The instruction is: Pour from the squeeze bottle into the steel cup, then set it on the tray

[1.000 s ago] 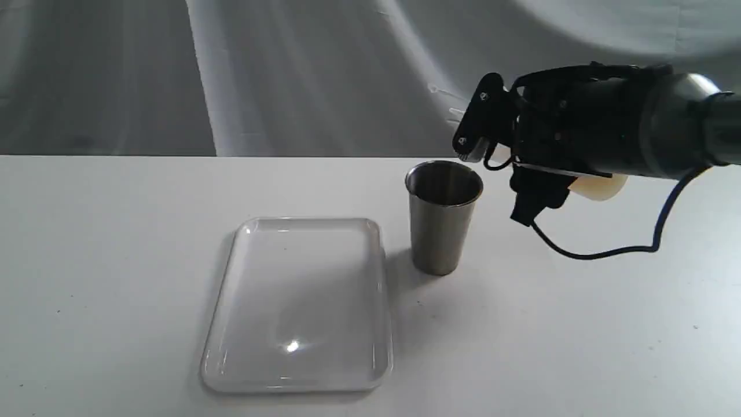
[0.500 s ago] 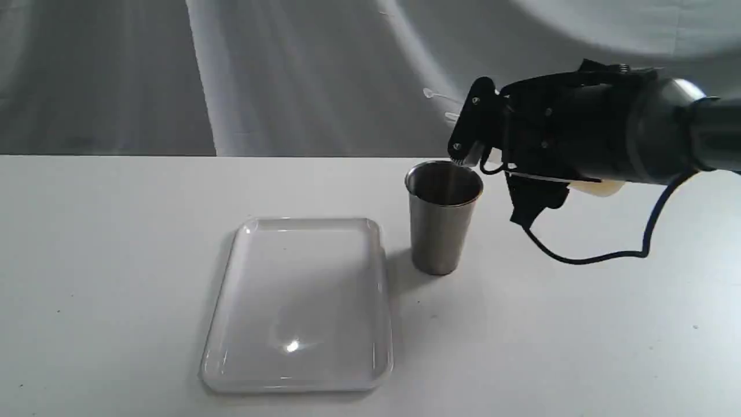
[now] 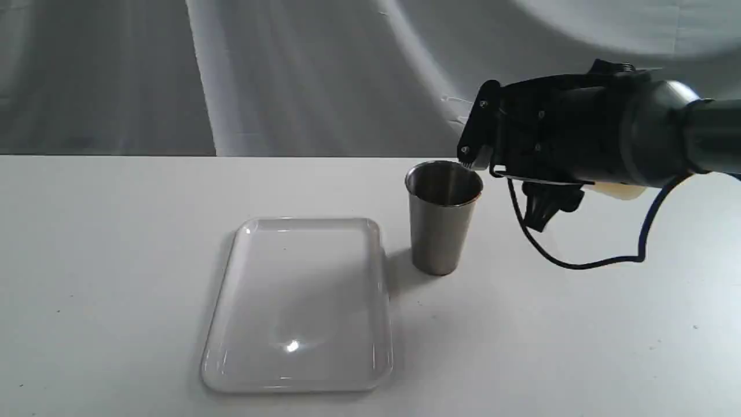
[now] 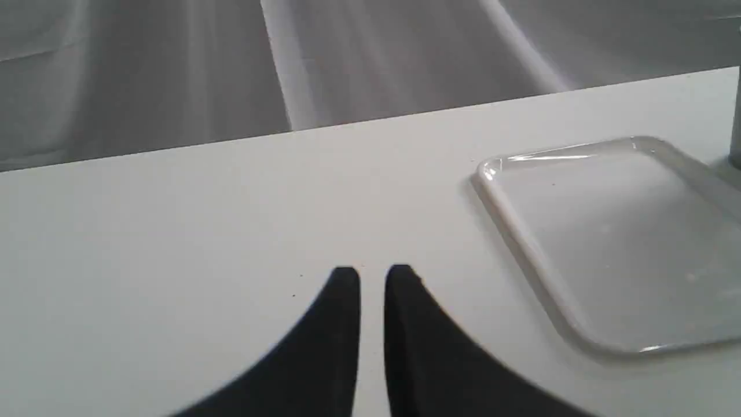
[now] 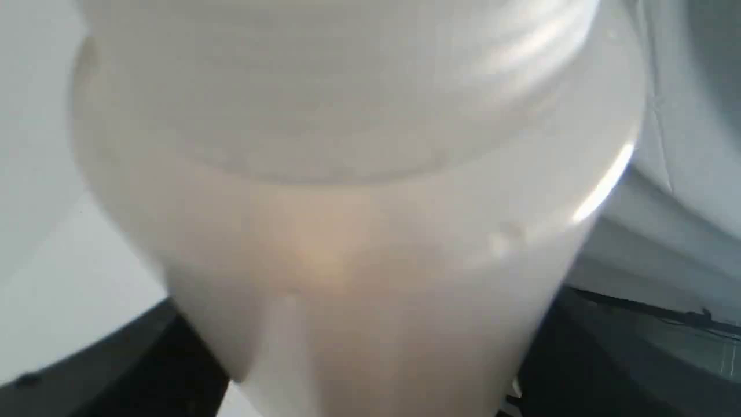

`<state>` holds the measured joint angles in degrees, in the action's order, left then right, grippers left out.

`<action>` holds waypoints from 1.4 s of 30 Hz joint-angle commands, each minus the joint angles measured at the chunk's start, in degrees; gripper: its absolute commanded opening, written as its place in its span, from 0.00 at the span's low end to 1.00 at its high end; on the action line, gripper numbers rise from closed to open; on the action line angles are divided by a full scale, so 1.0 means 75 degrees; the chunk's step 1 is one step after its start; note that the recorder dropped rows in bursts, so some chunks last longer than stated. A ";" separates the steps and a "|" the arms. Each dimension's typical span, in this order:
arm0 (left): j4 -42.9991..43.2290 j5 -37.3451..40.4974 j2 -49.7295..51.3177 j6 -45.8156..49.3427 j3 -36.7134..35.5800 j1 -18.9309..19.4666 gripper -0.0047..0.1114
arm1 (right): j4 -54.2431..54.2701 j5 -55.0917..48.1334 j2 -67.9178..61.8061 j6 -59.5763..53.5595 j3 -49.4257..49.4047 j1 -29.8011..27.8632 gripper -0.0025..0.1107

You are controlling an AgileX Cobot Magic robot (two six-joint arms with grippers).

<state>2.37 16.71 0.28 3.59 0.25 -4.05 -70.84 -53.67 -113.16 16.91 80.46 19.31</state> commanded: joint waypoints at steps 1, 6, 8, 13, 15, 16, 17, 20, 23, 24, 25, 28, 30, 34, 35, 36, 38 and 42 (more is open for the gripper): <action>0.0022 -0.0050 -0.0038 -0.0013 -0.0034 -0.0024 0.11 | -0.0318 -0.0136 0.0103 0.0043 0.0088 0.0098 0.47; 0.0022 -0.0050 -0.0038 -0.0013 -0.0034 -0.0024 0.11 | -0.0264 -0.0136 0.0103 0.0043 0.0088 0.0102 0.47; 0.0022 -0.0050 -0.0038 -0.0013 -0.0034 -0.0024 0.11 | -0.0265 -0.0156 0.0103 0.0106 0.0088 0.0102 0.47; 0.0022 -0.0050 -0.0038 -0.0013 -0.0034 -0.0024 0.11 | -0.0088 -0.0156 0.0103 0.0207 0.0088 0.0102 0.47; 0.0022 -0.0050 -0.0038 -0.0013 -0.0034 -0.0024 0.11 | -0.0090 -0.0076 0.0103 0.0207 0.0088 0.0102 0.47; 0.0022 -0.0050 -0.0038 -0.0013 -0.0034 -0.0024 0.11 | -0.0090 -0.0091 0.0103 0.0193 0.0088 0.0102 0.47; 0.0022 -0.0050 -0.0038 -0.0013 -0.0034 -0.0024 0.11 | -0.0090 -0.0121 0.0103 0.0174 0.0088 0.0102 0.47; 0.0022 -0.0050 -0.0038 -0.0013 -0.0034 -0.0024 0.11 | -0.0151 -0.0197 0.0103 -0.0046 0.0088 0.0102 0.47; 0.0022 -0.0050 -0.0038 -0.0013 -0.0034 -0.0024 0.11 | -0.0151 -0.0215 0.0103 -0.0606 0.0088 0.0102 0.47; 0.0022 -0.0050 -0.0038 -0.0013 -0.0034 -0.0024 0.11 | -0.0151 -0.0215 0.0103 -0.0779 0.0088 0.0102 0.47; 0.0022 -0.0050 -0.0038 -0.0013 -0.0034 -0.0024 0.11 | -0.0151 -0.0215 0.0103 -0.0962 0.0088 0.0102 0.47; 0.0022 -0.0050 -0.0038 -0.0013 -0.0034 -0.0024 0.11 | -0.0151 -0.0250 0.0103 -0.1381 0.0088 0.0102 0.47; 0.0022 -0.0050 -0.0038 -0.0013 -0.0034 -0.0024 0.11 | -0.0151 -0.0250 0.0103 -0.1467 0.0088 0.0102 0.47; 0.0022 -0.0050 -0.0038 -0.0013 -0.0034 -0.0024 0.11 | -0.0284 -0.0250 0.0103 -0.1520 0.0088 0.0102 0.47; 0.0022 -0.0050 -0.0038 -0.0013 -0.0034 -0.0024 0.11 | -0.0320 -0.0250 0.0103 -0.1590 0.0088 0.0102 0.47; 0.0022 -0.0050 -0.0038 -0.0013 -0.0034 -0.0024 0.11 | -0.0378 -0.0255 0.0103 -0.1644 0.0088 0.0102 0.47; 0.0022 -0.0050 -0.0038 -0.0013 -0.0034 -0.0024 0.11 | -0.0491 -0.0270 0.0103 -0.1644 0.0088 0.0102 0.47; 0.0022 -0.0050 -0.0038 -0.0013 -0.0034 -0.0024 0.11 | -0.0708 -0.0270 0.0103 -0.1655 0.0088 0.0102 0.47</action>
<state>2.37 16.71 0.28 3.59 0.25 -4.05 -72.87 -54.78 -113.16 4.72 80.46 20.01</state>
